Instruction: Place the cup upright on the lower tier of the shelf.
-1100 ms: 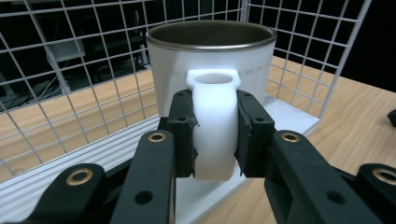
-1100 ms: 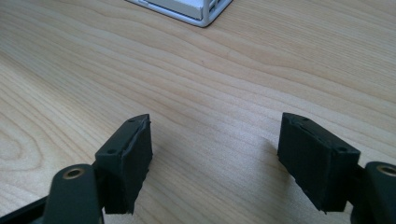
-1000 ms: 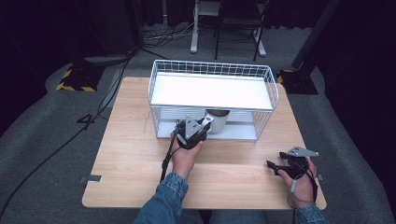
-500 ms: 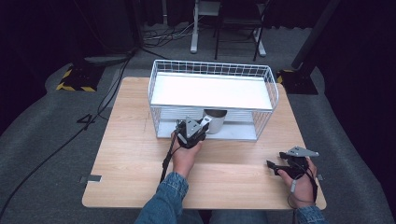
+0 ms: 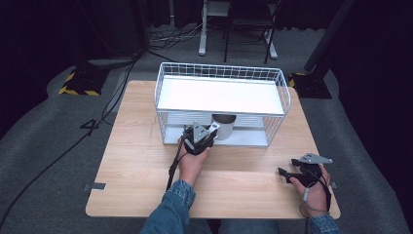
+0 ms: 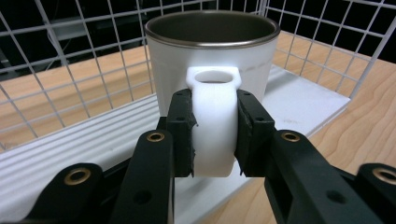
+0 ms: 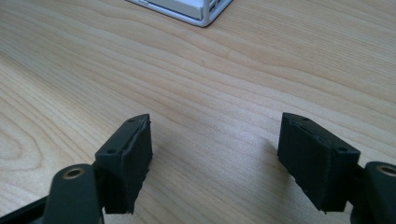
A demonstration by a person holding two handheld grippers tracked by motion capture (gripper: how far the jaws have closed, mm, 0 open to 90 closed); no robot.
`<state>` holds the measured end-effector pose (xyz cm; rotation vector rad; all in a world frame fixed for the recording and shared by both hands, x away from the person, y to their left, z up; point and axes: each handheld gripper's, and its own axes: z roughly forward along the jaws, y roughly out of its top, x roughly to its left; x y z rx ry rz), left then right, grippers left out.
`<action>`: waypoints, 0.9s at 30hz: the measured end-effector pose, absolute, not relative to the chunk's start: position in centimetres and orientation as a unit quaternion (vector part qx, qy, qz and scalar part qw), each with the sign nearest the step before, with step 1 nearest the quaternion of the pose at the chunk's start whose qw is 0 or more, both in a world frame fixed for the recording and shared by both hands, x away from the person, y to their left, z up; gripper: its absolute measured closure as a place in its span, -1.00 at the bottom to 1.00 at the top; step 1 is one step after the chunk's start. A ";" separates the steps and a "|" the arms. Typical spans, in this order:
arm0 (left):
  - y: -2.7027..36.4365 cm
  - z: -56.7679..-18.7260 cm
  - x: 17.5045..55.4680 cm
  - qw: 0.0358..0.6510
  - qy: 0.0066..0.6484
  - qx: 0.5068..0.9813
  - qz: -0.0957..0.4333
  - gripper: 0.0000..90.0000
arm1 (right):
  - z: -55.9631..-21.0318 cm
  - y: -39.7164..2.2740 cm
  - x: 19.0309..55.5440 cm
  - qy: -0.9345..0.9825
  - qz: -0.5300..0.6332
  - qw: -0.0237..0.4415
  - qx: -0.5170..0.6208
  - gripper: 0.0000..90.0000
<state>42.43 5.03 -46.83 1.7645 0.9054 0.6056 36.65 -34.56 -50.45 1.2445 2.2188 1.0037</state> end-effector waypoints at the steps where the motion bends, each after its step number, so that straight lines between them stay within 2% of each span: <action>1: 5.0 -46.8 42.4 0.509 0.376 0.732 0.251 0.57 | -50.5 -34.6 36.6 0.795 0.359 0.202 0.446 -0.41; 5: 5.1 -47.0 42.3 0.506 0.379 0.735 0.245 0.56 | -50.5 -34.6 36.6 0.794 0.360 0.202 0.446 -0.41; 9: 5.1 -46.9 42.3 0.499 0.379 0.740 0.243 0.44 | -50.5 -34.6 36.6 0.795 0.359 0.202 0.446 -0.41; 12: 5.0 -46.7 42.2 0.493 0.380 0.743 0.245 0.22 | -50.5 -34.6 36.6 0.794 0.360 0.203 0.446 -0.41; 14: 5.0 -46.5 42.2 0.493 0.380 0.743 0.246 0.18 | -50.5 -34.6 36.6 0.795 0.359 0.202 0.446 -0.41; 18: 5.2 -45.6 41.8 0.490 0.383 0.745 0.241 -0.26 | -50.5 -34.6 36.6 0.795 0.359 0.202 0.446 -0.41; 19: 5.2 -45.6 41.8 0.490 0.383 0.745 0.241 -0.31 | -50.5 -34.6 36.6 0.795 0.359 0.202 0.446 -0.41; 22: 5.4 -44.9 41.2 0.491 0.379 0.746 0.242 -0.40 | -50.5 -34.6 36.6 0.795 0.359 0.202 0.446 -0.41; 27: 5.5 -43.8 40.0 0.495 0.367 0.749 0.244 -0.43 | -50.4 -34.6 36.7 0.795 0.360 0.201 0.445 -0.41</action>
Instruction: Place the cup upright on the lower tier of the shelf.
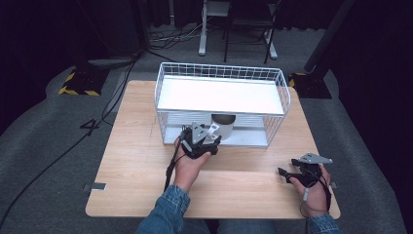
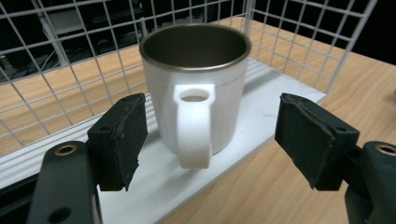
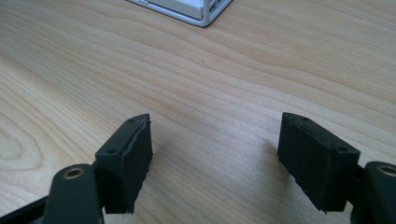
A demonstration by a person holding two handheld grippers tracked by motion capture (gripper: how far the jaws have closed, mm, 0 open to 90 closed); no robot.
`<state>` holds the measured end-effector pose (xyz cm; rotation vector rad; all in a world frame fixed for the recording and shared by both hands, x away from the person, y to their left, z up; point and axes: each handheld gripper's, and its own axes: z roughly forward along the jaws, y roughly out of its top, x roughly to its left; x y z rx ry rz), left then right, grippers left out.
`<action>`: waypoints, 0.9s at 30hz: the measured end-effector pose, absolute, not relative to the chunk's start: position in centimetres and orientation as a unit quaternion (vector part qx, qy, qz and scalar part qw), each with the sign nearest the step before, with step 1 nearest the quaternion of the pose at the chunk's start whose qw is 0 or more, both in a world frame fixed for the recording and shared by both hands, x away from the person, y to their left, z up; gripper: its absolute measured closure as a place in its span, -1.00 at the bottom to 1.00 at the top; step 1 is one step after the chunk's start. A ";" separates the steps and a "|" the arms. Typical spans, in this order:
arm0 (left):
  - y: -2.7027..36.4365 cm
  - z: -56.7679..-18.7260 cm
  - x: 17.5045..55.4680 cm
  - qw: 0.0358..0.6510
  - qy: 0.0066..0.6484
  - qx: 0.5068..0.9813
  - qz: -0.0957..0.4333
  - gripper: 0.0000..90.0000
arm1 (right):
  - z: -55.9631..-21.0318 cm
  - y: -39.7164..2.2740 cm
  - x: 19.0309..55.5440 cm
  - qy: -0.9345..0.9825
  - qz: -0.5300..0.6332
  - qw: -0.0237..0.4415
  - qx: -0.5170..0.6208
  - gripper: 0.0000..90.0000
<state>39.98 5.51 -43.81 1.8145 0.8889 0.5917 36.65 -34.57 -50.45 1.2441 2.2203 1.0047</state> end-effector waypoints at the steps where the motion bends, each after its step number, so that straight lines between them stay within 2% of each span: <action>1: 5.5 -43.4 39.4 0.495 0.362 0.752 0.242 -0.43 | -50.4 -34.6 36.7 0.795 0.360 0.201 0.445 -0.41; 15: 6.7 -42.0 35.9 0.495 0.332 0.768 0.234 -0.42 | -50.4 -34.3 37.0 0.798 0.360 0.200 0.440 -0.41; 27: 10.5 -42.2 33.2 0.495 0.316 0.775 0.233 -0.45 | -50.4 -34.3 36.9 0.798 0.360 0.200 0.439 -0.41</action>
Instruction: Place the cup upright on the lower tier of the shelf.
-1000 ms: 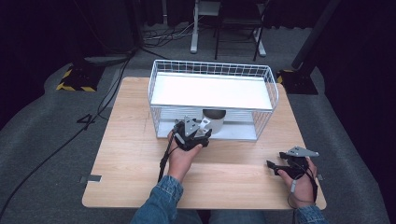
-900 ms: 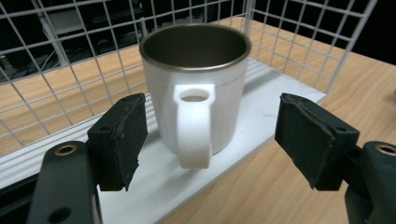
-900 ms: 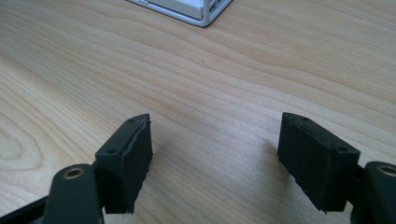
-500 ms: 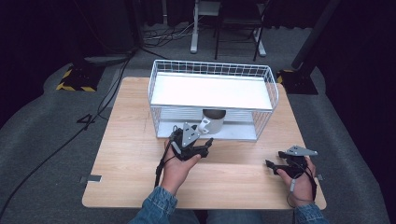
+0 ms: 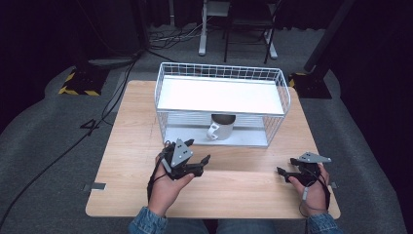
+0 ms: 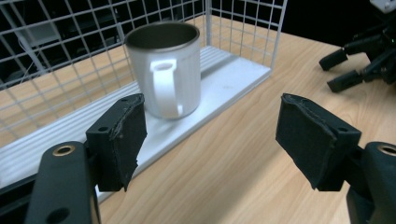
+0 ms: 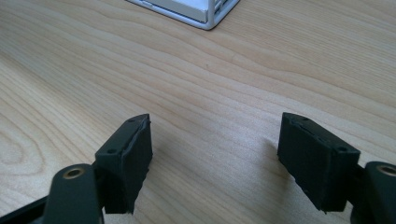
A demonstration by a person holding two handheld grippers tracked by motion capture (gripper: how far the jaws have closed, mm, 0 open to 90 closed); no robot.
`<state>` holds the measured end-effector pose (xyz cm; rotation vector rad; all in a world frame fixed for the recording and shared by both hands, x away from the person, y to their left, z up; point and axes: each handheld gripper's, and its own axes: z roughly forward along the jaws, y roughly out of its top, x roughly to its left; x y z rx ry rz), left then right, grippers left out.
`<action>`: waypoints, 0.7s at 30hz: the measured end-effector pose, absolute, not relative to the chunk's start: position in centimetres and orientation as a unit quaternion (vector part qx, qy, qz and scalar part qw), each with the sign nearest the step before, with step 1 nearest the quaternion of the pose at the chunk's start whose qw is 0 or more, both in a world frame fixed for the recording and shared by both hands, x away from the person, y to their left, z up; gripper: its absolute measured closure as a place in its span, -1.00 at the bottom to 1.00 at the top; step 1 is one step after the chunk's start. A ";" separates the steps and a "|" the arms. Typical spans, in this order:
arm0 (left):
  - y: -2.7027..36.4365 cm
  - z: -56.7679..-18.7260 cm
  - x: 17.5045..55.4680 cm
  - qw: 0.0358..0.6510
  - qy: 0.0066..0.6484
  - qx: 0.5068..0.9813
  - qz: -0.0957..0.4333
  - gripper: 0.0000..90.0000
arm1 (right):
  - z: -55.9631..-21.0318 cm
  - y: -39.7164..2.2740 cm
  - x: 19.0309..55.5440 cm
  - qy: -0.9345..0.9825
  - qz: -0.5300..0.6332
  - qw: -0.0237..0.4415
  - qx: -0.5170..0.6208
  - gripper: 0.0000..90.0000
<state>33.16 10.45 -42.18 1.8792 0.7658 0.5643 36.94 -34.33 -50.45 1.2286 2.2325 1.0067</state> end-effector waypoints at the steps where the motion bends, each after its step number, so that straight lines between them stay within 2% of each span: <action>1: 10.8 -42.3 33.0 0.491 0.315 0.777 0.236 -0.46 | -50.4 -34.3 36.9 0.798 0.360 0.200 0.440 -0.41; 14: 15.4 -43.4 30.2 0.465 0.337 0.787 0.226 -0.54 | -50.4 -34.3 36.9 0.798 0.360 0.200 0.439 -0.41; 21: 17.6 -44.9 30.0 0.454 0.360 0.784 0.225 -0.59 | -50.4 -34.3 36.9 0.799 0.360 0.199 0.439 -0.41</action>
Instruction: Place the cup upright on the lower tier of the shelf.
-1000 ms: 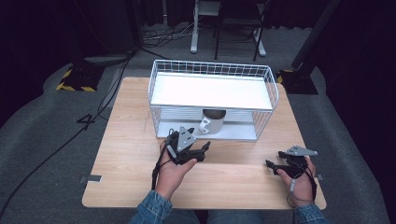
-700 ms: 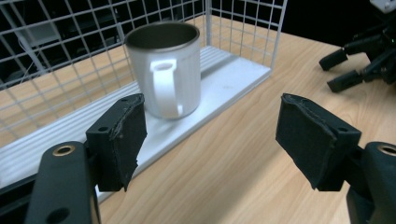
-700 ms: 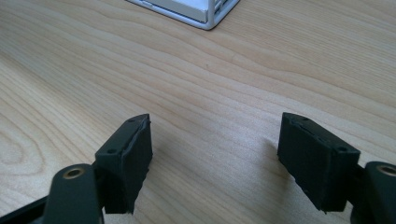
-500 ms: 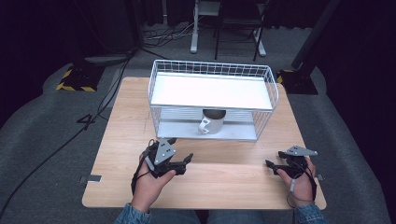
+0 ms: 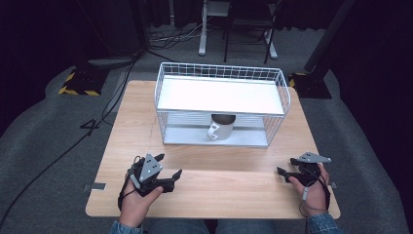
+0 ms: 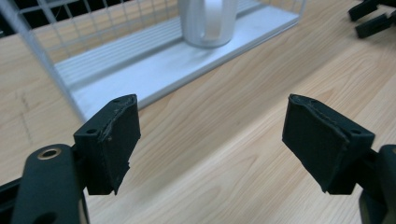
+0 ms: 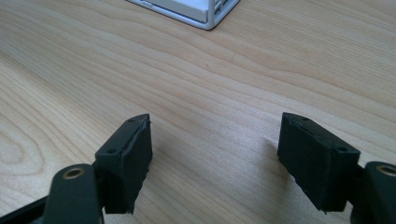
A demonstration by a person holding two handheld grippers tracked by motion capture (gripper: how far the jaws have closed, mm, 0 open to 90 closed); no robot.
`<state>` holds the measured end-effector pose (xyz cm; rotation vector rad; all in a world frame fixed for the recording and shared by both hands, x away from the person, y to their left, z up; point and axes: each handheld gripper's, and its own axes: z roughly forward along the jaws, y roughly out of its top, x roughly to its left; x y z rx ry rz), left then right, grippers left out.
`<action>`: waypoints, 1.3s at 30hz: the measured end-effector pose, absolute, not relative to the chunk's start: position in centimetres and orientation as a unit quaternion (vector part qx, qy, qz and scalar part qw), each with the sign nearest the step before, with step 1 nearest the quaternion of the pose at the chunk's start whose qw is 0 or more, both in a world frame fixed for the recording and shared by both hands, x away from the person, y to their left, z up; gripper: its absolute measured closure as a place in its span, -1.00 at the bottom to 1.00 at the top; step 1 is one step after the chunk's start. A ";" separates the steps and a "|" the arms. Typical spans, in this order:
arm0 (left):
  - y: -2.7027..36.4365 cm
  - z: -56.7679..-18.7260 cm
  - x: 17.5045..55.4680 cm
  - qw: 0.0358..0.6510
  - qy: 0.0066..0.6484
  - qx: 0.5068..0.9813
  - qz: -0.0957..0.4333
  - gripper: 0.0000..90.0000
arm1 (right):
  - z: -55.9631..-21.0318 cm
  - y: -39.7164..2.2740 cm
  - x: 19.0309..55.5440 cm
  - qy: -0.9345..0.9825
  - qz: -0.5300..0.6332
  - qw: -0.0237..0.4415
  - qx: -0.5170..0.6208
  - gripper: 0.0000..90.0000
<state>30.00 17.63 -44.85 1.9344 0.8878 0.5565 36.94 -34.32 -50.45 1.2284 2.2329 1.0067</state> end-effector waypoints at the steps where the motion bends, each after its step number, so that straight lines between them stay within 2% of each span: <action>1: 18.1 -45.2 30.0 0.450 0.360 0.786 0.224 -0.59 | -50.4 -34.3 36.9 0.799 0.360 0.199 0.439 -0.41; 17: 21.9 -49.1 30.0 0.401 0.393 0.803 0.199 -0.64 | -50.4 -34.3 36.9 0.800 0.361 0.198 0.437 -0.41; 29: 22.0 -50.4 30.3 0.340 0.386 0.838 0.184 -0.64 | -50.5 -34.3 36.9 0.801 0.361 0.199 0.435 -0.41; 35: 22.3 -50.5 30.6 0.340 0.404 0.835 0.153 -0.67 | -50.4 -34.3 36.9 0.801 0.361 0.198 0.435 -0.41; 39: 22.3 -50.5 30.6 0.339 0.406 0.834 0.153 -0.67 | -50.4 -34.3 36.9 0.801 0.361 0.198 0.434 -0.41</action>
